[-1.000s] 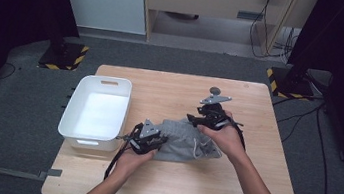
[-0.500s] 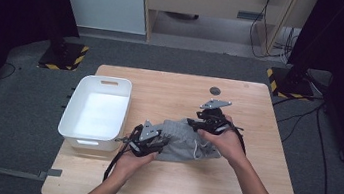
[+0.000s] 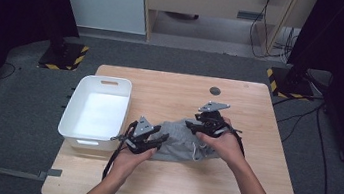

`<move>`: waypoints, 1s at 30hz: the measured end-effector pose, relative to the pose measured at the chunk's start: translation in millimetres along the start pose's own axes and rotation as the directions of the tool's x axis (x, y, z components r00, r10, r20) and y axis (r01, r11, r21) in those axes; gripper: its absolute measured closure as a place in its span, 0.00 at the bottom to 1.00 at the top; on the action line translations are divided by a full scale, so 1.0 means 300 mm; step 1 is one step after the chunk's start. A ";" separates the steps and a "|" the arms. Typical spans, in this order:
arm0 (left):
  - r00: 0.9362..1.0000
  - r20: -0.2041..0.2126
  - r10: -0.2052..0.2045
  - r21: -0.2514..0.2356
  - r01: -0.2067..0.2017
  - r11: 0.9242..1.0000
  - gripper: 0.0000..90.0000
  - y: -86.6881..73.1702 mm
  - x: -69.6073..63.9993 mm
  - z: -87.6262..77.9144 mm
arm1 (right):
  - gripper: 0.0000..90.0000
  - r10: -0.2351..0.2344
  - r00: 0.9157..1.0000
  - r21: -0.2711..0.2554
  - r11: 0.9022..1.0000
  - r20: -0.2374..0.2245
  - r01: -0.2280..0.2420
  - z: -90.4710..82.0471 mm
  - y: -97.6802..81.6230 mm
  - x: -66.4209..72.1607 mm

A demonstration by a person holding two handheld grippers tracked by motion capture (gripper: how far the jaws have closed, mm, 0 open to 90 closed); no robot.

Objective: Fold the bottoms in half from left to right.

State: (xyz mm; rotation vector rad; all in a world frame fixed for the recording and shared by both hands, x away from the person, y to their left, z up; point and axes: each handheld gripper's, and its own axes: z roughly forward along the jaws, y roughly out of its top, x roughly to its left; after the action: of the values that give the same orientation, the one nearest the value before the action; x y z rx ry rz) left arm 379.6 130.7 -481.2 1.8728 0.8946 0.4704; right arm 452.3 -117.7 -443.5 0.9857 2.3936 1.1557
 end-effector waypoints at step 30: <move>0.999 -0.002 -0.039 -0.071 0.039 0.997 0.59 0.053 0.028 -0.050 | 0.53 -0.050 0.998 0.010 0.999 -0.035 0.050 -0.040 -0.063 0.066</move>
State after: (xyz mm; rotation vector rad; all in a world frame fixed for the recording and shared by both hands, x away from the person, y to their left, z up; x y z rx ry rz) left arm 381.5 142.0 -460.7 1.7871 0.9038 0.4752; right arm 423.1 -119.1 -450.1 0.9111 2.4395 1.1524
